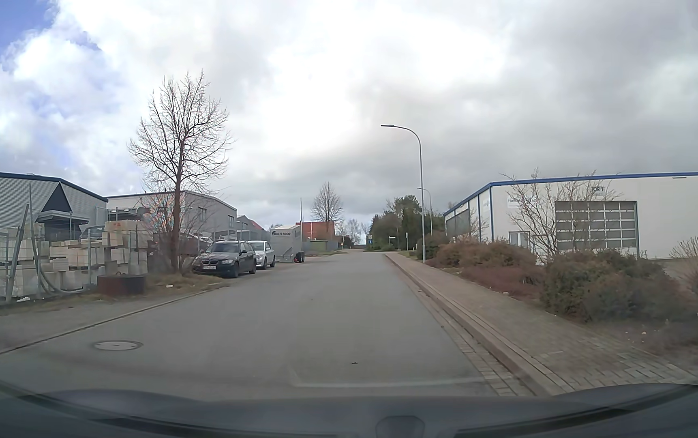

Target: Follow the waypoints while adhering to traffic rules and regulations

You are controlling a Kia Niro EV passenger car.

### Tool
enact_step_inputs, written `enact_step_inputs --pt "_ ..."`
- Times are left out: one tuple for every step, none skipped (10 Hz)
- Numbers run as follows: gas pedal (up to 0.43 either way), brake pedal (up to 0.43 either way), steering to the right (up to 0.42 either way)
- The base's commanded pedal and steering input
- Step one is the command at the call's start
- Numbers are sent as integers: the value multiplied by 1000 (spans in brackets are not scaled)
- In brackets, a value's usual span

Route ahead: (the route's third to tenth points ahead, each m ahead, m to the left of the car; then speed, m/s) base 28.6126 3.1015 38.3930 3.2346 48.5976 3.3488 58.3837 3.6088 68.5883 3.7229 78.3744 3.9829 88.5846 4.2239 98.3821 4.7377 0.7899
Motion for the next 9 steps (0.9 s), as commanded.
enact_step_inputs --pt "0 0 -7" --pt "0 0 -7" --pt "0 0 -7" --pt "0 0 -7" --pt "0 0 -1" --pt "0 0 5" --pt "0 0 9" --pt "0 0 9" --pt "0 0 9"
